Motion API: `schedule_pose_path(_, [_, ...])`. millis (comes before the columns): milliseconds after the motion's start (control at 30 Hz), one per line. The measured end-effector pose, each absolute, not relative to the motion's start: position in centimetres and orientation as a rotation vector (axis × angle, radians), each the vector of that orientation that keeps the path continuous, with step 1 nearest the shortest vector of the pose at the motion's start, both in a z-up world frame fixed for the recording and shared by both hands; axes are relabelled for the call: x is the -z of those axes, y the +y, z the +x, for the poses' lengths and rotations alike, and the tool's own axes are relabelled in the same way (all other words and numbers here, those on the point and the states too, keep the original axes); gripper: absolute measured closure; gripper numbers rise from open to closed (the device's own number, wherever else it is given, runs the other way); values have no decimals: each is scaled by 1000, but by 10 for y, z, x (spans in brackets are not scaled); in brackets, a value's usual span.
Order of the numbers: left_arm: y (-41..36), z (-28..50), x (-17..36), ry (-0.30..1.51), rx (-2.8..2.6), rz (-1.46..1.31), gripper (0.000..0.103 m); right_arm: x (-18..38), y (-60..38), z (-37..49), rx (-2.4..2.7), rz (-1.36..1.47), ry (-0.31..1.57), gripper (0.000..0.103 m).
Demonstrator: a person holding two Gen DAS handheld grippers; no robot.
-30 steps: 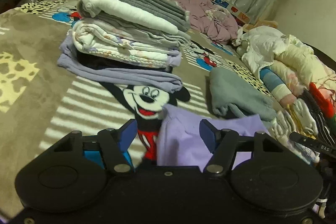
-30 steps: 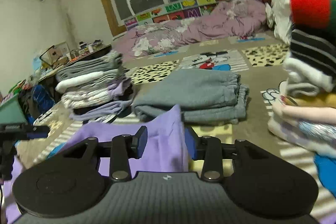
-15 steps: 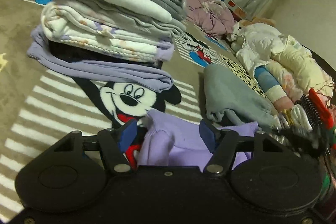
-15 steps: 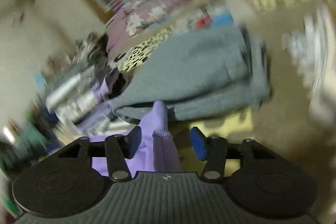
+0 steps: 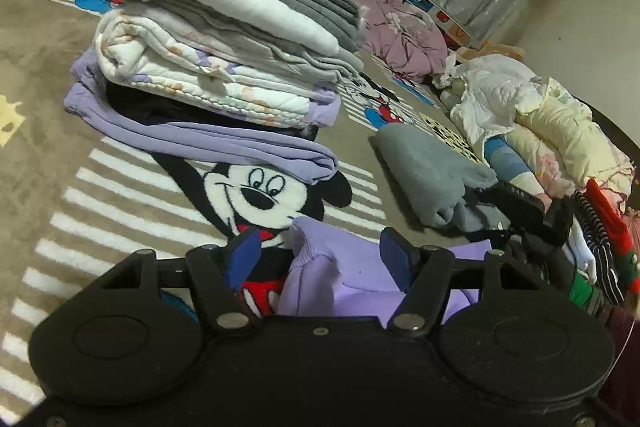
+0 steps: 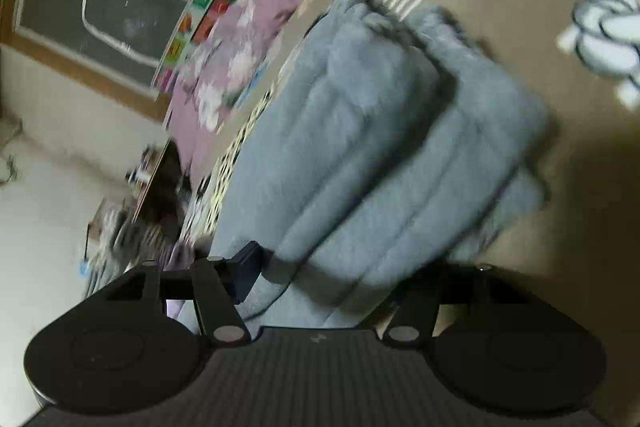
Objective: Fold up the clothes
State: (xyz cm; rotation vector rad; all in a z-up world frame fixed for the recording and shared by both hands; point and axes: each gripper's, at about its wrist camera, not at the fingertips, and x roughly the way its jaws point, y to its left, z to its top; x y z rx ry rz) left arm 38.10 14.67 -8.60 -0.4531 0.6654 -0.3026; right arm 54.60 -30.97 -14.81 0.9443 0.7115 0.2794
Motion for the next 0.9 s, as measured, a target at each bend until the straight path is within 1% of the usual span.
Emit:
schedule_pose_path(100, [148,381,86,665,299,-455,38,146,-313,545,-281,969,738,43])
schedule_pose_path(133, [149,381,86,664,301,-460,38,142,-312,540,-281,948,745,41])
schedule_pose_path(267, [151,380,85,658,305,-475,38,120,-307,497,-298,795,720,41])
schedule_pose_path(433, [152,384,94,680,322,-496,38,105,-300,454,-420,703,712,40])
schedule_pose_path(500, [151,386,99,698,329,-504,38,99,-293,443,-450,616,732,41])
schedule_pose_path(533, [151,388,102,706,332,-509,39,98,-288,438,-469,571,746,44])
schedule_pose_path(600, [148,390,108,715,340,-517,46,97,-278,437,-491,505,773,50])
schedule_pose_path(633, [147,390,110,719,344,-519,62,99,-276,438,-494,500,780,50])
schedule_pose_path(667, [147,391,114,722,346,-528,85,102,-276,437,-499,503,784,52])
schedule_pose_path(700, [148,392,119,727,345,-556,91,106,-275,438,-508,515,784,62])
schedule_pose_path(733, [151,394,125,733,350,-598,95,110,-275,439,-520,532,781,75])
schedule_pose_path(767, [157,395,131,740,367,-652,96,112,-277,439,-533,564,768,82])
schedule_pose_path(800, [164,395,133,737,386,-709,96,114,-282,438,-546,605,750,85])
schedule_pose_path(900, [180,391,123,664,438,-795,97,121,-295,437,-586,727,695,87])
